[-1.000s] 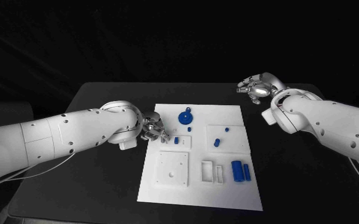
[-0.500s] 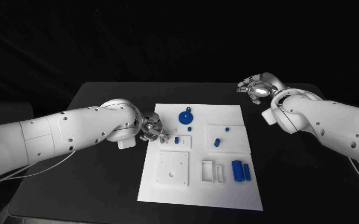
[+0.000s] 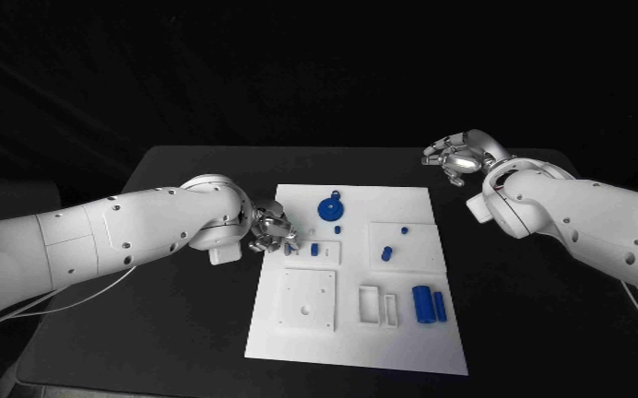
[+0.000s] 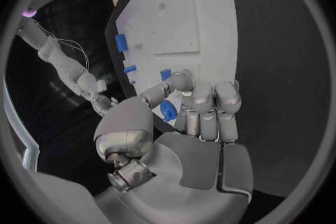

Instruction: Assemble the parts on the task board

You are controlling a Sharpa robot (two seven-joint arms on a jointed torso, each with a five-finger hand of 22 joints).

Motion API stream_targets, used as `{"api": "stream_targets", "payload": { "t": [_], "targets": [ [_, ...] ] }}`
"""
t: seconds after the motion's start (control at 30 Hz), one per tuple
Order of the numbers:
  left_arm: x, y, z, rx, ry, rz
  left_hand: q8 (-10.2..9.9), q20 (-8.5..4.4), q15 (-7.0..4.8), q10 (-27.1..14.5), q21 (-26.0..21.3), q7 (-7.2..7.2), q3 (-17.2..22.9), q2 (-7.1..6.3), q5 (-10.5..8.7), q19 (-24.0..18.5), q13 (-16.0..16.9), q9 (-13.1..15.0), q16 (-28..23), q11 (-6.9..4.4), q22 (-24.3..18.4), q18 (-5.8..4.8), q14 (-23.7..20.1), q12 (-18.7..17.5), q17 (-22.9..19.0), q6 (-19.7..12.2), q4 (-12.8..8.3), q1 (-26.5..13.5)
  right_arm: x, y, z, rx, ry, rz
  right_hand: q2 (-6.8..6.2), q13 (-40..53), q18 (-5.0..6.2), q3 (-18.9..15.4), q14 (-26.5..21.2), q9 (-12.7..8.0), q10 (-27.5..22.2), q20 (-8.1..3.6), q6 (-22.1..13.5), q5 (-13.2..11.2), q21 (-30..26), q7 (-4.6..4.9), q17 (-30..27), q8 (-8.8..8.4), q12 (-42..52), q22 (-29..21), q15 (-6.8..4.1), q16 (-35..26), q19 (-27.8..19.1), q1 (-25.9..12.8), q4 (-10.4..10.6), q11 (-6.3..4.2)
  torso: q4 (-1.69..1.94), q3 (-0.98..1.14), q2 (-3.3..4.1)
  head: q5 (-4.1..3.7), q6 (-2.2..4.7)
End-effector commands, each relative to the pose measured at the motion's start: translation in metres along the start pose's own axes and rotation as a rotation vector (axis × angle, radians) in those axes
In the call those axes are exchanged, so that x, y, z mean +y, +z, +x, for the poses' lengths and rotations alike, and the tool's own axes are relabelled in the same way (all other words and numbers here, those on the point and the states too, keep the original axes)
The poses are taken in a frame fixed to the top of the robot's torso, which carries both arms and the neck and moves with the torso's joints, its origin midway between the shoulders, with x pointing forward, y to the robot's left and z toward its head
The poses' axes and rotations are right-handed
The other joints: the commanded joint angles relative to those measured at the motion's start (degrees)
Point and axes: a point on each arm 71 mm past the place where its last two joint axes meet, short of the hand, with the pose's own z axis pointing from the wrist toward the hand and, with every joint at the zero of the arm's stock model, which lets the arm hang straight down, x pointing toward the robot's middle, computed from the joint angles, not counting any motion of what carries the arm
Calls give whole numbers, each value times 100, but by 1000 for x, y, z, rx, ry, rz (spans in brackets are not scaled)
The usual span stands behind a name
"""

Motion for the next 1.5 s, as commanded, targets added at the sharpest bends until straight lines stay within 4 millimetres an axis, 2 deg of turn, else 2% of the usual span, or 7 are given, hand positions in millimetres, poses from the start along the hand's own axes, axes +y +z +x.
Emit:
{"api": "stream_targets", "payload": {
  "t": [0.03,0.2,0.47,0.73,0.77,1.07,1.5],
  "targets": [
    [-3,0,2,23,4,11,33,-235,-49,11,23,-47,521,-36,25,19,-11,56,-38,-56,-14,764,22,28,-2,-4,266,-21,1,0,1,11,-6,-8,-6,-8,962,-19,-38,8,-38,-37,-4,36,-37,40,-10,-29,25,9,8,38,-14,-42,13,-8,-1,-2,0,4,-1],
    [-4,1,1,19,18,-2,61,-248,-68,41,36,-77,663,-144,97,67,-29,108,-23,-85,-34,771,60,40,-5,63,235,135,1,0,1,12,-6,-9,-7,-9,962,-19,-38,8,-38,-37,-4,36,-38,40,-10,-29,26,10,8,39,-14,-42,13,-8,0,-2,1,9,4],
    [-13,4,-3,17,94,-22,116,-224,-122,183,91,-191,607,-269,923,131,-94,536,58,-187,-60,733,147,32,13,442,2,76,1,0,1,11,-13,-13,-6,-10,962,-18,-39,9,-39,-37,-5,37,-38,40,-11,-29,27,11,8,40,-14,-39,11,-8,-4,-3,1,9,8],
    [-21,8,-7,57,192,-56,-74,-207,-101,261,122,-253,561,-413,1178,160,-123,955,103,-246,-91,722,185,17,27,676,-49,221,2,0,2,11,-13,-14,-5,-12,962,-16,-40,9,-40,-38,-6,37,-39,40,-13,-29,29,12,8,41,-14,-37,11,-8,-5,-4,4,9,2],
    [-22,9,-7,75,210,-65,-130,-200,-88,266,131,-261,544,-424,1270,154,-124,1056,112,-255,-93,717,186,16,32,712,-61,237,2,0,2,11,-13,-14,-5,-12,962,-16,-40,9,-40,-38,-6,37,-39,40,-13,-29,29,12,8,41,-14,-37,10,-8,-3,-3,2,9,2],
    [-25,11,-6,134,249,-88,-305,-178,-60,274,148,-273,497,-430,1434,127,-123,1295,128,-266,-100,703,187,18,44,807,-94,253,3,0,3,13,-13,-17,-4,-13,962,-14,-40,10,-40,-38,-7,38,-40,40,-14,-29,31,13,8,43,-13,-33,9,-8,-1,0,1,14,-13],
    [-31,16,-11,102,254,-97,-433,-168,-50,275,159,-272,457,-396,1457,114,-118,1434,131,-265,-106,699,185,23,48,857,-106,238,3,0,5,16,-12,-17,1,-15,962,-10,-41,11,-41,-39,-8,38,-41,40,-16,-29,33,15,8,45,-13,-26,5,-8,2,-4,1,34,-27]
  ]
}}
